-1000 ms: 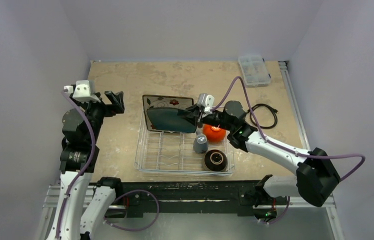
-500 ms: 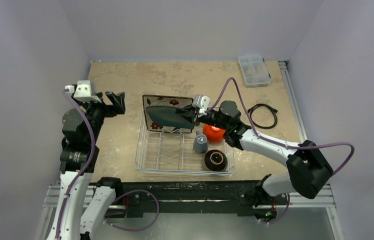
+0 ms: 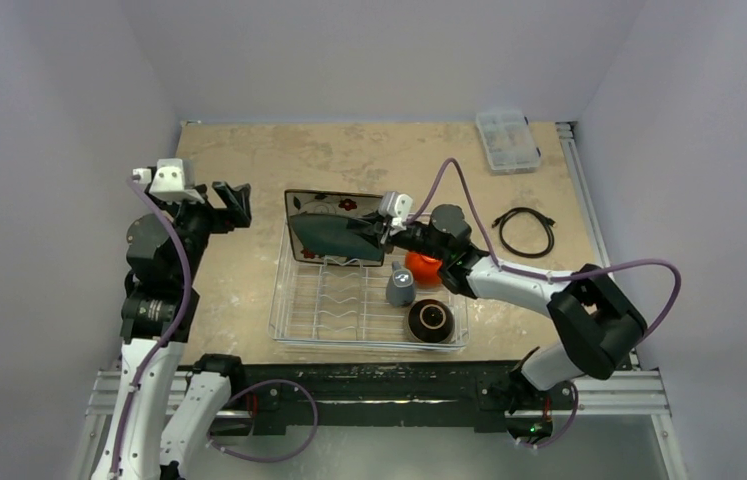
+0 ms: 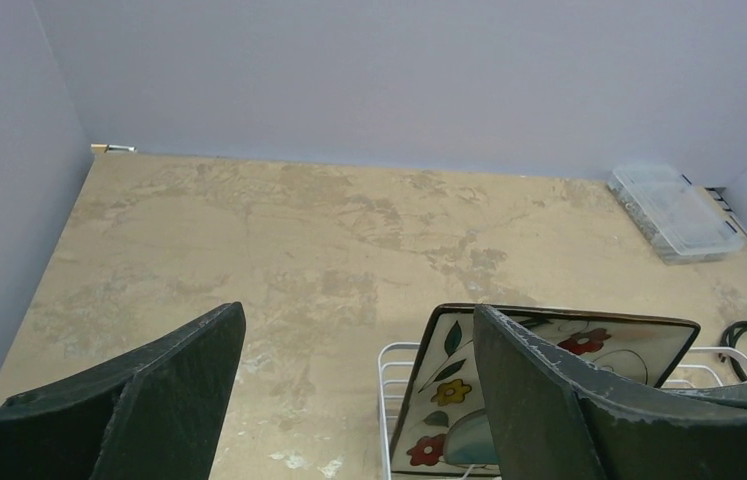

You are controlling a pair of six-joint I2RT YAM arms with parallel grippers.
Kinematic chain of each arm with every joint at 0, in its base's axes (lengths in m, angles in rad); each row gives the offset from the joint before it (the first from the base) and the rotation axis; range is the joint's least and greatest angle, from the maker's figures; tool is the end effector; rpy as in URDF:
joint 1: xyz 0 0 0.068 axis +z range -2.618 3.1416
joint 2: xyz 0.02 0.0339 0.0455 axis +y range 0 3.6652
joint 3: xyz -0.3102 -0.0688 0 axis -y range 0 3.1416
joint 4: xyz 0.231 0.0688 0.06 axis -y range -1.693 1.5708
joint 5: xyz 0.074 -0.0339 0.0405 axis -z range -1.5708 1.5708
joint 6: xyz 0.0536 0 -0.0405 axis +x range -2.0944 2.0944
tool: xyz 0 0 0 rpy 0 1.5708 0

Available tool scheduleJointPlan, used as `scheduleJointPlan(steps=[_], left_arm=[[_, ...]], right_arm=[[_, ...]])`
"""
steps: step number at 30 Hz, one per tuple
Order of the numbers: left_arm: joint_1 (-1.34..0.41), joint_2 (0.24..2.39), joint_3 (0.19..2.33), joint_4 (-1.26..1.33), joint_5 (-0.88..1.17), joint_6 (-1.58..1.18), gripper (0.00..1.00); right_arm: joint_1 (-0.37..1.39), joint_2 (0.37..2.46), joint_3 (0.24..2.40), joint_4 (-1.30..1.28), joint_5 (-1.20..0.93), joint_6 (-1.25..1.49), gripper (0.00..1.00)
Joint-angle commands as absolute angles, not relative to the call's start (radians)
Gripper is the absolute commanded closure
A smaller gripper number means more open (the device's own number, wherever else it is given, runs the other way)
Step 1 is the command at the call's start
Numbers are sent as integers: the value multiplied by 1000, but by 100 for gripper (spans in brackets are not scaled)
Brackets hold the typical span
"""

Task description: Load the mixed dishes into the dish rack

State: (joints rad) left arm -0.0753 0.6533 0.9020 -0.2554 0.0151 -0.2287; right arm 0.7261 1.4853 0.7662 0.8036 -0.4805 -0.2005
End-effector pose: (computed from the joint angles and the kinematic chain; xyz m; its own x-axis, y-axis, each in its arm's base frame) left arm 0.1100 -0.0091 0.4162 -0.0270 -0.2253 -0.9739 0.0864 0.9701 -0.2268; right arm 0.2288 0.2363 0.3258 0.2477 -0.0162 -0.9687 -0.9019 0.3613 -0.2367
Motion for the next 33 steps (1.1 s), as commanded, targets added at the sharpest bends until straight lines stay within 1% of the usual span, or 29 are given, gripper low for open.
scheduleJointPlan(steps=[1,8,12,16,24,29,33], left_arm=[[-80,663,942,-230,31,-245,17],[-80,670,938,-228,31,-250,17],[-80,670,941,-230,39,-252,18],[-80,673,938,-229,32,-248,18],[-80,673,937,-225,30,-247,18],[-80,688,938,-229,26,-248,18],[-80,681,939,-227,33,-250,18]], right_arm=[[729,1467,752,1071,-459,-140,100],[735,1515,696,1177,-458,-60,100],[744,1529,672,1193,-436,-55,99],[747,1552,675,1196,-429,-57,94],[753,1620,662,1273,-411,-36,85],[753,1647,670,1276,-416,-31,79],[752,1621,654,1254,-369,-38,67]])
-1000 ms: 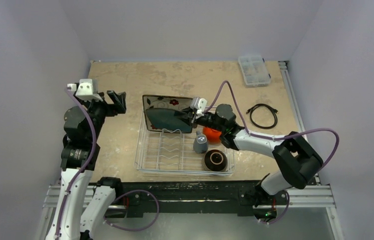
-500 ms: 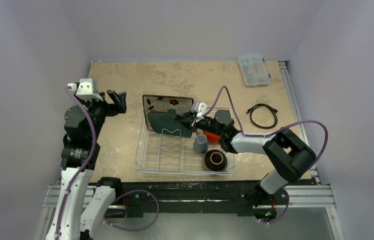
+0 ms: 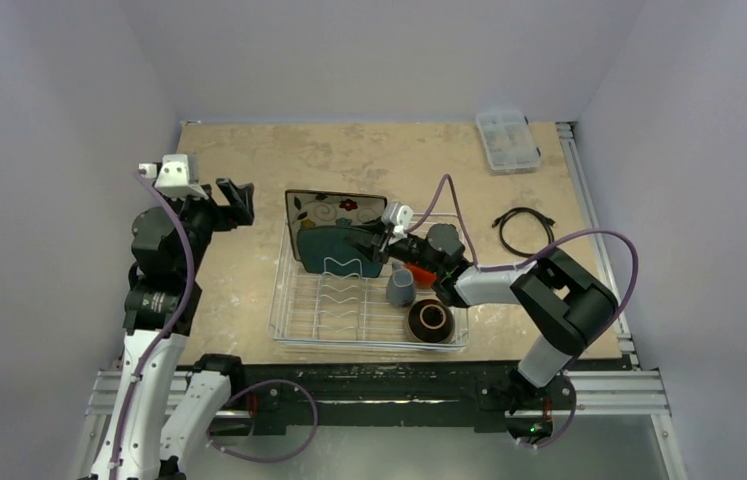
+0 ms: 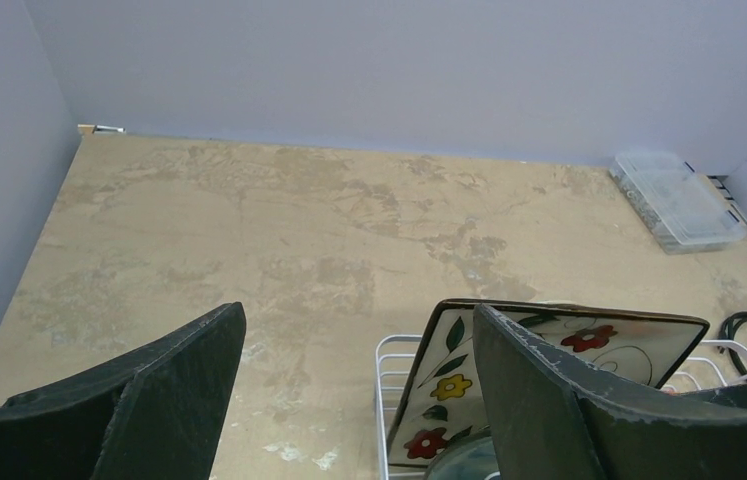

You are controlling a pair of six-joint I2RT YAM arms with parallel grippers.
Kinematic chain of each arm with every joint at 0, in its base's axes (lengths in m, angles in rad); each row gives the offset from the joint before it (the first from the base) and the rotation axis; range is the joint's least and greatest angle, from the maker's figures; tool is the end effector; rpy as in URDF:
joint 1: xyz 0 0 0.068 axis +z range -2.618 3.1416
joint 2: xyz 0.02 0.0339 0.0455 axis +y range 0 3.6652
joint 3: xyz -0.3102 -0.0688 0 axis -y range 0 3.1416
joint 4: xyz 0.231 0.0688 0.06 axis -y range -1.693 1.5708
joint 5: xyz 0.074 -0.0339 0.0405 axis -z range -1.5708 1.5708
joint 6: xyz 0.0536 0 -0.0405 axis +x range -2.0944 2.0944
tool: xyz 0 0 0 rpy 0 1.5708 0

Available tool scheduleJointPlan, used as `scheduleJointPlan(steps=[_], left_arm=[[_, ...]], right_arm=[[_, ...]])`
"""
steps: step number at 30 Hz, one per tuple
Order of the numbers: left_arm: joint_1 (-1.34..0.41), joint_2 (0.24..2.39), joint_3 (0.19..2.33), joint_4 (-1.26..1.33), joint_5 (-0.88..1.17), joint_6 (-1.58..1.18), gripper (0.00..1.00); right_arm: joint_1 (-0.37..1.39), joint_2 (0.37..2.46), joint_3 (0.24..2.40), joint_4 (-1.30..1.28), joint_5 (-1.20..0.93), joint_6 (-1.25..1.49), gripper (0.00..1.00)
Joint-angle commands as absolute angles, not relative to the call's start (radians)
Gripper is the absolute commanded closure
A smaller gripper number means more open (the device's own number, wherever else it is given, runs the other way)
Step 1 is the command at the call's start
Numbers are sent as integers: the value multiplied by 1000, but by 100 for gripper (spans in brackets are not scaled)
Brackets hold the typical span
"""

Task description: Load the mixed dishes into the dish rack

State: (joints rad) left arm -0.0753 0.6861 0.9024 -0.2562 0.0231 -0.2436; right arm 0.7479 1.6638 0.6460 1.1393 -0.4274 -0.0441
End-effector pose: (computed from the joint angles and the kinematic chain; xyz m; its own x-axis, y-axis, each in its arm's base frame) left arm 0.1198 -0.0103 0.4131 -0.0623 -0.2371 -0.9695 0.0857 0.9665 -0.2419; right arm 0.2364 0.2496 0.2722 0.1294 0.0653 -0.9894 -0.9158 0.3906 -0.0940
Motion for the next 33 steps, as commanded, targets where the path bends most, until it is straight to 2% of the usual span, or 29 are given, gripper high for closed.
scheduleJointPlan(steps=[1,10,18,24,31,33], left_arm=[[-80,683,939,-226,34,-250,17],[-80,696,938,-224,46,-254,18],[-80,719,941,-227,51,-256,18],[-80,729,939,-222,59,-261,18],[-81,720,926,-217,70,-261,18],[-80,727,930,-219,67,-259,18]], right_arm=[[753,1605,660,1208,-361,-48,65],[753,1480,679,990,-278,-106,51],[753,1343,708,775,-223,-145,46],[753,1167,689,619,-144,-159,39],[753,886,631,380,17,-142,24],[753,794,630,303,109,-94,16]])
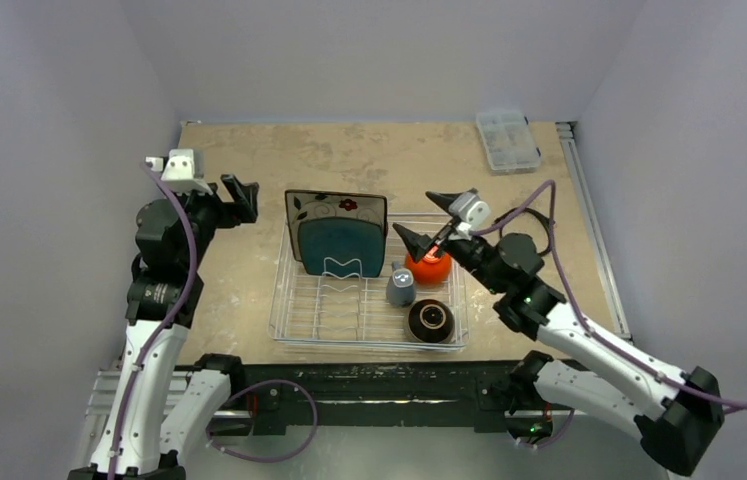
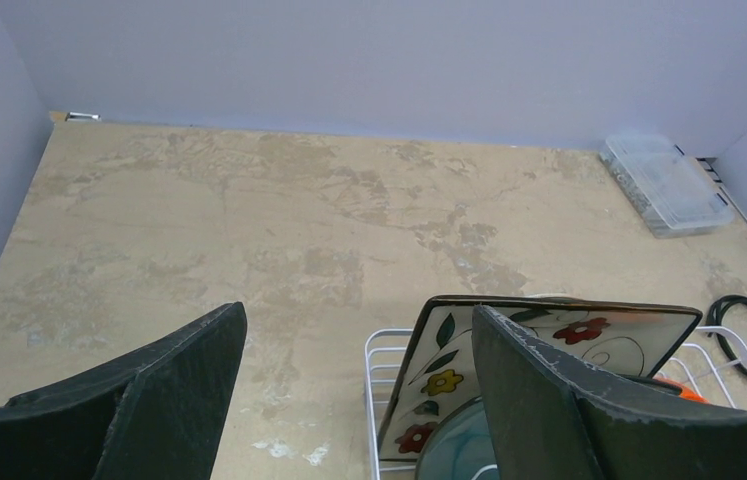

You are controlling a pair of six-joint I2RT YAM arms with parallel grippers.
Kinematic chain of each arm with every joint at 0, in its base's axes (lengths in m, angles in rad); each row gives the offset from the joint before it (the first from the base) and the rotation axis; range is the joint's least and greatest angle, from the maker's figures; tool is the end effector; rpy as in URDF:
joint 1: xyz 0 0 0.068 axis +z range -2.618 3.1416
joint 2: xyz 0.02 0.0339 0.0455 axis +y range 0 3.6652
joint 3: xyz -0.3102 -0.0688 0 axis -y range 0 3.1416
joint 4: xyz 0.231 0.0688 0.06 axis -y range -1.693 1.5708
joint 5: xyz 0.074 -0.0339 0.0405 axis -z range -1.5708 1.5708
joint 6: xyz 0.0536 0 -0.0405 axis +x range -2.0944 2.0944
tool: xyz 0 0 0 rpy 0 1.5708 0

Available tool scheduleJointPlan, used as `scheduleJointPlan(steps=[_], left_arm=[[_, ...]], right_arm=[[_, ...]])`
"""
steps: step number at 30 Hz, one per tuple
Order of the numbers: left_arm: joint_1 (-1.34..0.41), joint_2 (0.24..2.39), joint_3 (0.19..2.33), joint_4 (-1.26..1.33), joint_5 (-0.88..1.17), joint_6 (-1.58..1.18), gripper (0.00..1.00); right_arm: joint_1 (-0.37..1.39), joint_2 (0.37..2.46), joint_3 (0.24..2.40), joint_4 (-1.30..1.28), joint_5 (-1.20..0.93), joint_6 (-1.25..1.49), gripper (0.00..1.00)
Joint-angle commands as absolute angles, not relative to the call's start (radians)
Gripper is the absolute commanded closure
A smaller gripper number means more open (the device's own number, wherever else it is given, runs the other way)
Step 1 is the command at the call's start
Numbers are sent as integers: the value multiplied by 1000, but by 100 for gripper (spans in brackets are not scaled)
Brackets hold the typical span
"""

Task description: Load the mixed dishes into the dish rack

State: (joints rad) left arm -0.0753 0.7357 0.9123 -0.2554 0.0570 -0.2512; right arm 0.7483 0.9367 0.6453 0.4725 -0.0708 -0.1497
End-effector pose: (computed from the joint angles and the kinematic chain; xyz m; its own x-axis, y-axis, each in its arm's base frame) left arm 0.1334 -0.0131 0.4113 -0.1088 -0.2407 -0.9645 0.1081 0.9616 -0.2521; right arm 0.1441 0.1389 0.3775 0.2393 0.0192 -0.9707 -0.7018 0.6943 -0.1593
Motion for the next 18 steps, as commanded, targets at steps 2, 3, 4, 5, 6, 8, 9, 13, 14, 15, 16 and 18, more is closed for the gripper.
scheduleJointPlan(steps=[2,3,4,5,6,8,9,13,14,15,16,18], left_arm=[[-80,737,942,-230,76,-261,18],[-80,739,943,-232,83,-263,18],[-80,739,941,-229,87,-267,18],[-81,739,934,-224,89,-271,18],[-80,738,932,-223,92,-273,18],[-80,740,934,-221,102,-271,18],[-81,743,934,-221,108,-268,18],[-82,724,919,-222,108,-249,18],[-83,716,912,-216,103,-241,18],[-83,707,910,-218,94,-232,18],[-83,699,914,-222,88,-219,18],[-83,682,938,-261,62,-200,17]], right_arm=[[752,711,646,212,213,-22,3],[752,675,663,163,287,37,1],[753,645,683,109,359,81,1],[753,623,710,44,465,128,1],[753,600,740,-19,542,176,1],[753,561,819,-161,631,246,1],[753,545,850,-216,642,253,1],[753,493,948,-394,699,303,1],[753,482,967,-432,720,334,1],[753,471,983,-461,728,353,1],[753,461,996,-482,732,362,1],[753,438,1007,-499,744,353,1]])
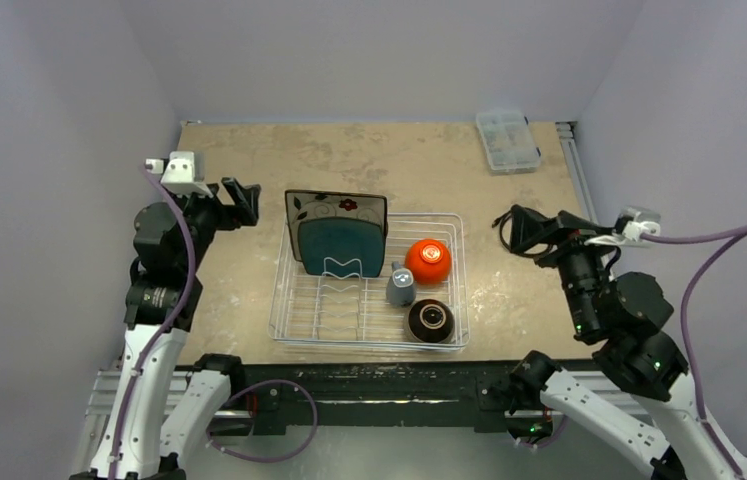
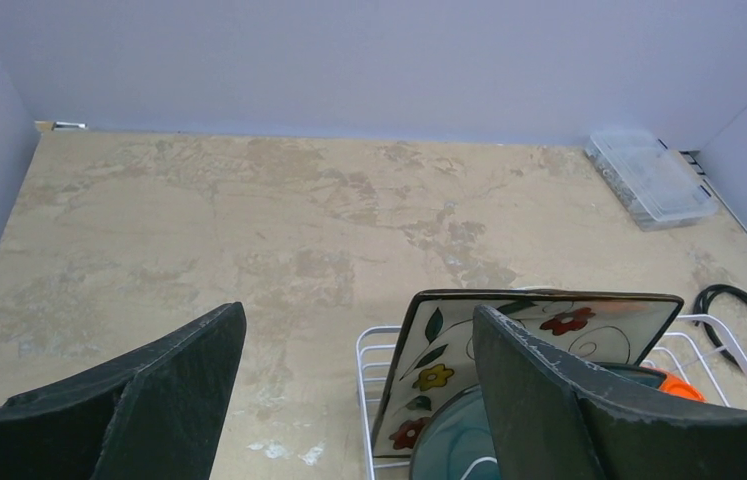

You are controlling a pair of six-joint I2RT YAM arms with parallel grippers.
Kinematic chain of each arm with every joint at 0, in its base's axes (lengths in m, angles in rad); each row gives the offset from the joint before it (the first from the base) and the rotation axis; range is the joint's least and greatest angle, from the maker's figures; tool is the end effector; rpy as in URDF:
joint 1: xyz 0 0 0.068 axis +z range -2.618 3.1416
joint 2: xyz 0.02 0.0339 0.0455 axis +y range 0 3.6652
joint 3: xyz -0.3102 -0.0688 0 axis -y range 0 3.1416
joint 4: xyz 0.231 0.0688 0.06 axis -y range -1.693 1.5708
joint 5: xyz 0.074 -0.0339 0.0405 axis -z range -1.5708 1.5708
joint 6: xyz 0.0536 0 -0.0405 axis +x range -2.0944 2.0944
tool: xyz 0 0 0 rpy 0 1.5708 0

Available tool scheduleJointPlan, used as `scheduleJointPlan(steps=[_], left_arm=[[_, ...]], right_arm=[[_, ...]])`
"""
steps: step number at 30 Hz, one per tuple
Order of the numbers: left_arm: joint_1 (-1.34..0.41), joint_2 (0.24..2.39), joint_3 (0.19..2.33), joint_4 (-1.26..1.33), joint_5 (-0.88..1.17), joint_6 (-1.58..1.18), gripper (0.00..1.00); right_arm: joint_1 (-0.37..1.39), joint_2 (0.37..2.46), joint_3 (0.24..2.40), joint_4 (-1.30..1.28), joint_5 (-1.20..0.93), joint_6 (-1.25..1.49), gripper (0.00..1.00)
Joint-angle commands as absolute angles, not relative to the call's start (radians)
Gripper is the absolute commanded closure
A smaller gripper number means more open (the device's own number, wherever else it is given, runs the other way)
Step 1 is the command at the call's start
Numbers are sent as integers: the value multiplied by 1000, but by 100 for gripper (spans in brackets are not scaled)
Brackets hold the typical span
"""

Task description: Load the mixed dishes into the dish rack

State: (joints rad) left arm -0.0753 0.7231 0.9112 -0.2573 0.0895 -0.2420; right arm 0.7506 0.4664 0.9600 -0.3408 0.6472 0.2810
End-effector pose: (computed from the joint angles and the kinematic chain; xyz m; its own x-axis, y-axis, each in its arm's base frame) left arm 0.1295 -0.0146 0.4121 -0.1062 -0.2314 -0.9671 0.1425 0.9590 -0.2451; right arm 0.0464 -0.0009 0.4330 0.0769 0.3743 -0.9241 -0.1350 0.9223 0.3623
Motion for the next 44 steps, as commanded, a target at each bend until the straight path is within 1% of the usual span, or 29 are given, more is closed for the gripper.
scheduleJointPlan(steps=[1,4,8,11,18,28,36,41,44], left_arm=[[-83,672,956,-292,32,-205,17],[-83,650,1012,-384,-22,-260,16],[-83,607,1080,-487,76,-318,16],[-83,540,1107,-545,80,-367,16],[-83,340,1118,-536,-29,-407,13],[-83,197,1154,-557,-73,-396,13],[-83,150,1164,-567,-103,-368,13],[-83,147,1162,-580,-101,-367,13],[-83,144,1153,-580,-102,-372,13]], right_arm=[[753,429,1009,-496,754,343,1],[753,413,1036,-521,788,335,1],[753,381,1071,-530,810,316,1],[753,351,1087,-494,807,276,1],[753,313,1148,-416,826,200,1],[753,263,1193,-351,762,178,1],[752,222,1196,-290,753,183,1],[753,239,1182,-292,782,186,1],[753,282,1210,-355,821,221,1]])
